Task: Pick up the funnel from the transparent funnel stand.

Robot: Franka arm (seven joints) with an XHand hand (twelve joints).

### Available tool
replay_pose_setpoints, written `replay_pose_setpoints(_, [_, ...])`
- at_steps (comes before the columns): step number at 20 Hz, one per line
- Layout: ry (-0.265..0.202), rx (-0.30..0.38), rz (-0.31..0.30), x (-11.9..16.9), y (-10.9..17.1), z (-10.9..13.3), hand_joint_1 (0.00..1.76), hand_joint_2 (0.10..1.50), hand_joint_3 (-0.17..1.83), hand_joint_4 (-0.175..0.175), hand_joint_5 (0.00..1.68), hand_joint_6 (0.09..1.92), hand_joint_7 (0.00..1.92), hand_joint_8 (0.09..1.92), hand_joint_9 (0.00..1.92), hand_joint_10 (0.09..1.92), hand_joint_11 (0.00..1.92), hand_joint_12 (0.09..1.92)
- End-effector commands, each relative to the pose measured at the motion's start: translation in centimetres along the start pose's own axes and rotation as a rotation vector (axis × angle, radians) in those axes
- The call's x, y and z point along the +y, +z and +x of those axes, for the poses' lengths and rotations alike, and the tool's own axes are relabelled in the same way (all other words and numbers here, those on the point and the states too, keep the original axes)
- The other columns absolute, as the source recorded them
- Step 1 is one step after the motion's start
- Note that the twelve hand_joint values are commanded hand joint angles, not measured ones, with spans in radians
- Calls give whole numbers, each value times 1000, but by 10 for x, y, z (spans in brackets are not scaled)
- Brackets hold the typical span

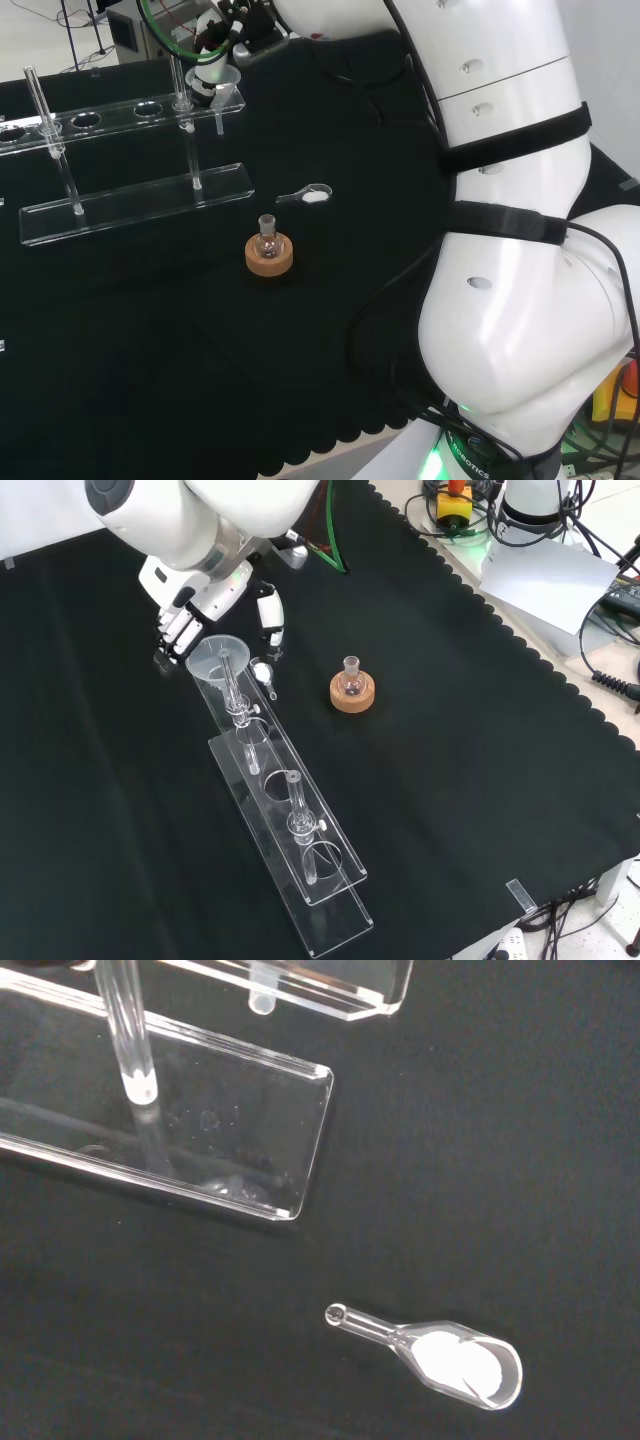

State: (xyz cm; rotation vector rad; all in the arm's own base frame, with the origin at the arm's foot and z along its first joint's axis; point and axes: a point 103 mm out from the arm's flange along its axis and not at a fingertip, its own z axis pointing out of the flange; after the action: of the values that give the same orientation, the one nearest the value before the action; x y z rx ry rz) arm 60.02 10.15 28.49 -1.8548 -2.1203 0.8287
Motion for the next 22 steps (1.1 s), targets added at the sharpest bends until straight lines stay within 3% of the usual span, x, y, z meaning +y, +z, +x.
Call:
replay_pose_setpoints(1, [-2, -11, -1, 5, 2, -1, 609, 637, 412, -45, 71, 87, 0, 449, 126, 938, 326, 1465])
replay_pose_setpoints(14, [-12, -37, 9, 13, 4, 1, 619, 633, 430, -39, 95, 87, 0, 529, 186, 903, 352, 1454])
replay_pose_setpoints(22, [-15, -90, 10, 15, 0, 0, 674, 622, 514, -48, 223, 87, 95, 693, 371, 773, 409, 1418])
